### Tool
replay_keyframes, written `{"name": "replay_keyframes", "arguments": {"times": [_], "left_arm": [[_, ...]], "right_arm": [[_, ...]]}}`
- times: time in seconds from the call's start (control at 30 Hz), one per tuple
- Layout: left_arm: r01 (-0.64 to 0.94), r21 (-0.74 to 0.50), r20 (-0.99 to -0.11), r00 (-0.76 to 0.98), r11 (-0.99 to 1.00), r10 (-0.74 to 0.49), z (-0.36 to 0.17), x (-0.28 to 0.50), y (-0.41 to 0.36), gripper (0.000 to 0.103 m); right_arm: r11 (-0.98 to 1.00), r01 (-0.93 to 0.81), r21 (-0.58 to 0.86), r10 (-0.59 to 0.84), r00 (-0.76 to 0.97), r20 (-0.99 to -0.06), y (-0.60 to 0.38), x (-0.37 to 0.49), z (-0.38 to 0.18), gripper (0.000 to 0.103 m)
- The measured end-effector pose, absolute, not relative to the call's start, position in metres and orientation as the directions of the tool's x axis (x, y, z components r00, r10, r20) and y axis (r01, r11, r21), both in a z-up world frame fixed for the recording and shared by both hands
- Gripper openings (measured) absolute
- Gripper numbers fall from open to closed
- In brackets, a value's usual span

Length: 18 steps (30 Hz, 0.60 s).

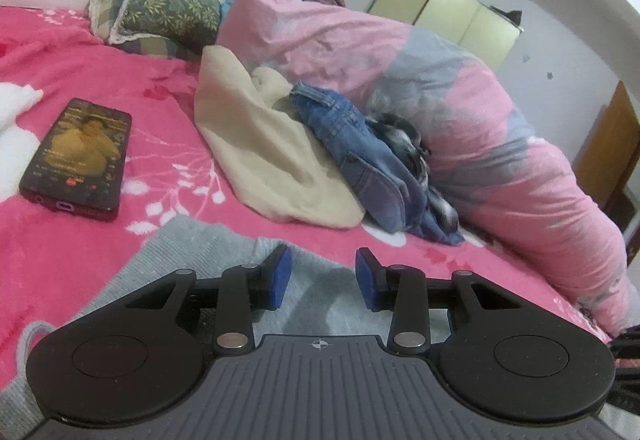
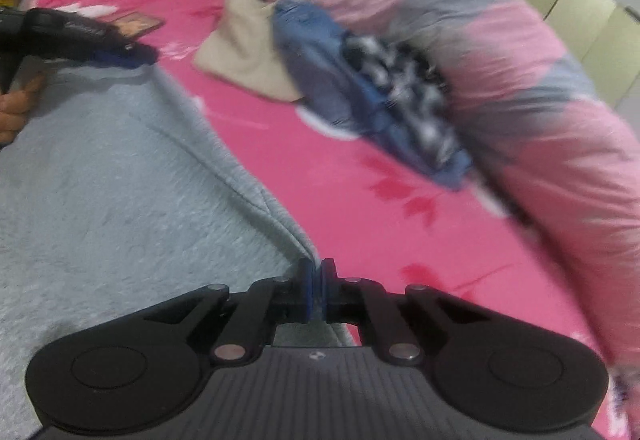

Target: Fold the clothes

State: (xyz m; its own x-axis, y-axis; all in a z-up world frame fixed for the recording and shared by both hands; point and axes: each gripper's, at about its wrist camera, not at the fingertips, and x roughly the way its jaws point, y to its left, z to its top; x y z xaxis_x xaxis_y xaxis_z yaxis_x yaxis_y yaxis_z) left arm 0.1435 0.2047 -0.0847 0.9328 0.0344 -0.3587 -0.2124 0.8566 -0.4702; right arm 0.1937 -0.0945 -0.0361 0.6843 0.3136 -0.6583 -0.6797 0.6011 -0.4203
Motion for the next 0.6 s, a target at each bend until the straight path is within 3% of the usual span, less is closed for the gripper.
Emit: {"name": "replay_keyframes", "arguments": {"times": [0.13, 0.33, 0.4, 0.43, 0.47, 0.6], "left_arm": [[-0.236, -0.421, -0.381, 0.922, 0.876, 0.065, -0.085, 0.148, 0.199, 0.038], [-0.238, -0.367, -0.403, 0.912, 0.899, 0.077, -0.088, 0.153, 0.194, 0.038], [-0.239, -0.369, -0.405, 0.911, 0.898, 0.076, -0.089, 0.153, 0.195, 0.038], [-0.238, -0.372, -0.405, 0.911, 0.897, 0.074, -0.089, 0.153, 0.195, 0.038], [-0.237, -0.375, -0.404, 0.912, 0.896, 0.072, -0.090, 0.153, 0.196, 0.038], [-0.229, -0.388, -0.394, 0.917, 0.893, 0.063, -0.090, 0.152, 0.197, 0.038]], "right_arm": [[0.587, -0.668, -0.457, 0.277, 0.696, -0.662, -0.082, 0.206, -0.050, 0.003], [0.630, -0.698, -0.341, 0.285, 0.616, -0.734, -0.089, 0.228, -0.090, 0.006], [0.721, -0.655, -0.226, 0.313, 0.599, -0.737, -0.108, 0.242, -0.080, 0.026], [0.774, -0.614, -0.155, 0.322, 0.592, -0.738, -0.121, 0.251, -0.074, 0.046], [0.821, -0.564, -0.085, 0.328, 0.589, -0.739, -0.137, 0.260, -0.068, 0.053], [0.967, -0.195, 0.163, 0.252, 0.671, -0.697, -0.228, 0.263, -0.032, 0.052]]}}
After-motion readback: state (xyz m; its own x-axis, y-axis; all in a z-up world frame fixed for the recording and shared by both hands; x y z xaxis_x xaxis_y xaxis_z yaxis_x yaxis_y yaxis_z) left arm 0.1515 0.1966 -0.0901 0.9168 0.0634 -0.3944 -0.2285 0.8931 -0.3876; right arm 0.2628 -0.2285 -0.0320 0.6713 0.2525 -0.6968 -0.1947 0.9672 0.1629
